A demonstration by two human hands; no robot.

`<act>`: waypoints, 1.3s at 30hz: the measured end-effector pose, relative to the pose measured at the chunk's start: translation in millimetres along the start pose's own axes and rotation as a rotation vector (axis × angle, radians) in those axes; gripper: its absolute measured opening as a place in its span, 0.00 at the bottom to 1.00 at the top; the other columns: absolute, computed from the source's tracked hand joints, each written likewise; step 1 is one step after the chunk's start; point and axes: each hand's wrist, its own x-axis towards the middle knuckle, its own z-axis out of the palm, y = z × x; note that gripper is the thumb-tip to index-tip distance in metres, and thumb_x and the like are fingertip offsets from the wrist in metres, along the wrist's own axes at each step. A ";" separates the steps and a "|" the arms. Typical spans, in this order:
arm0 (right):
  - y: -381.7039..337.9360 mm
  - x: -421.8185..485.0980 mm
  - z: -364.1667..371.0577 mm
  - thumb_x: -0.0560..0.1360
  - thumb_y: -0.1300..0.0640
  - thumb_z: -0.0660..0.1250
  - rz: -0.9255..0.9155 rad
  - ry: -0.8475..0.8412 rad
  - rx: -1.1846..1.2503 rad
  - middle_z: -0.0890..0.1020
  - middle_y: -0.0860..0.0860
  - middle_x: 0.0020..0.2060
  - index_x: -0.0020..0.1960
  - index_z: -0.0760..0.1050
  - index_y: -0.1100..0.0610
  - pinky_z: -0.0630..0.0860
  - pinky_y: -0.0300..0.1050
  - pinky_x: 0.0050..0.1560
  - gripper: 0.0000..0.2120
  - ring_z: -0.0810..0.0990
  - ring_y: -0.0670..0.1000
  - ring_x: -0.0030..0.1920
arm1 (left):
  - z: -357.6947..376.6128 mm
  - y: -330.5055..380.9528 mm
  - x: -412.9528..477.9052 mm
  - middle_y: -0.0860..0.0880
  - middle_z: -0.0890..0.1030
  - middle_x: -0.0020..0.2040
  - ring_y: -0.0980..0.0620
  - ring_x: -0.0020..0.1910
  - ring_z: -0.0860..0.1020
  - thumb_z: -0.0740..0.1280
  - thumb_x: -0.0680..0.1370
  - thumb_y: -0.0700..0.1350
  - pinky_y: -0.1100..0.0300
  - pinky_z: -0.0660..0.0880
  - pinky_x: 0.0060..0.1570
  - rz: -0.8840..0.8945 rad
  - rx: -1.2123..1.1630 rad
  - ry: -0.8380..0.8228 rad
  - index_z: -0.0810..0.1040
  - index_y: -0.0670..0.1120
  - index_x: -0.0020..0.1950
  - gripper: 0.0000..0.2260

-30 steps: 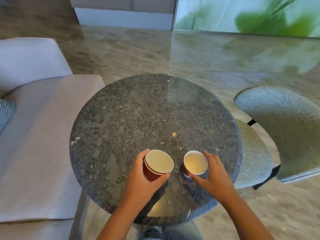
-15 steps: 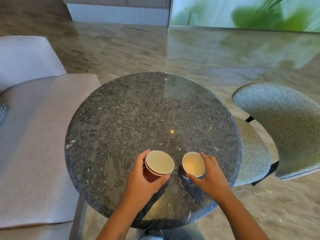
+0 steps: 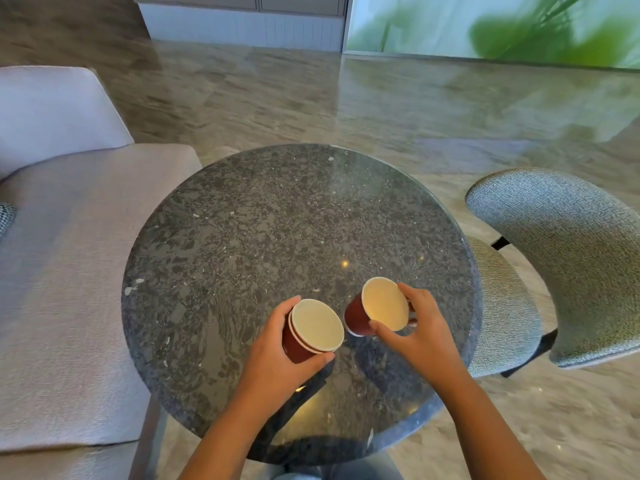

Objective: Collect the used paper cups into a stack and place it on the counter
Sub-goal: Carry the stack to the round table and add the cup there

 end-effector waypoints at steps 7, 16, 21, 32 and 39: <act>-18.2 3.6 -26.1 0.61 0.43 0.70 -0.031 0.009 0.203 0.72 0.46 0.56 0.65 0.67 0.51 0.71 0.26 0.47 0.34 0.73 0.39 0.54 | 1.1 8.4 8.1 0.71 0.66 0.58 0.68 0.57 0.68 0.78 0.62 0.56 0.72 0.66 0.49 0.058 0.137 -0.046 0.58 0.78 0.55 0.35; -38.5 3.7 -43.0 0.62 0.45 0.72 -0.130 -0.127 0.343 0.74 0.44 0.58 0.63 0.68 0.45 0.73 0.40 0.56 0.30 0.74 0.44 0.57 | 0.9 18.7 16.3 0.70 0.70 0.57 0.71 0.56 0.69 0.78 0.61 0.56 0.66 0.71 0.51 0.048 0.123 -0.097 0.58 0.80 0.54 0.36; -36.8 6.6 -49.1 0.62 0.49 0.74 -0.117 -0.213 0.411 0.75 0.49 0.59 0.64 0.68 0.49 0.73 0.47 0.58 0.33 0.75 0.48 0.58 | 2.1 27.3 20.4 0.67 0.72 0.57 0.65 0.57 0.72 0.78 0.60 0.56 0.60 0.73 0.54 0.052 0.126 -0.133 0.59 0.79 0.54 0.36; -42.9 11.2 -41.1 0.61 0.49 0.76 -0.079 -0.386 0.377 0.77 0.46 0.58 0.64 0.68 0.48 0.72 0.43 0.58 0.33 0.76 0.46 0.58 | -0.7 37.6 21.2 0.68 0.73 0.57 0.68 0.57 0.71 0.76 0.56 0.62 0.60 0.74 0.57 0.088 0.078 -0.174 0.62 0.75 0.57 0.35; -47.9 8.7 -30.2 0.62 0.51 0.76 -0.086 -0.427 0.346 0.77 0.49 0.58 0.64 0.68 0.50 0.72 0.53 0.61 0.33 0.75 0.49 0.58 | -4.9 38.8 19.2 0.69 0.73 0.57 0.70 0.57 0.70 0.78 0.56 0.60 0.66 0.71 0.54 0.103 0.035 -0.190 0.65 0.71 0.59 0.36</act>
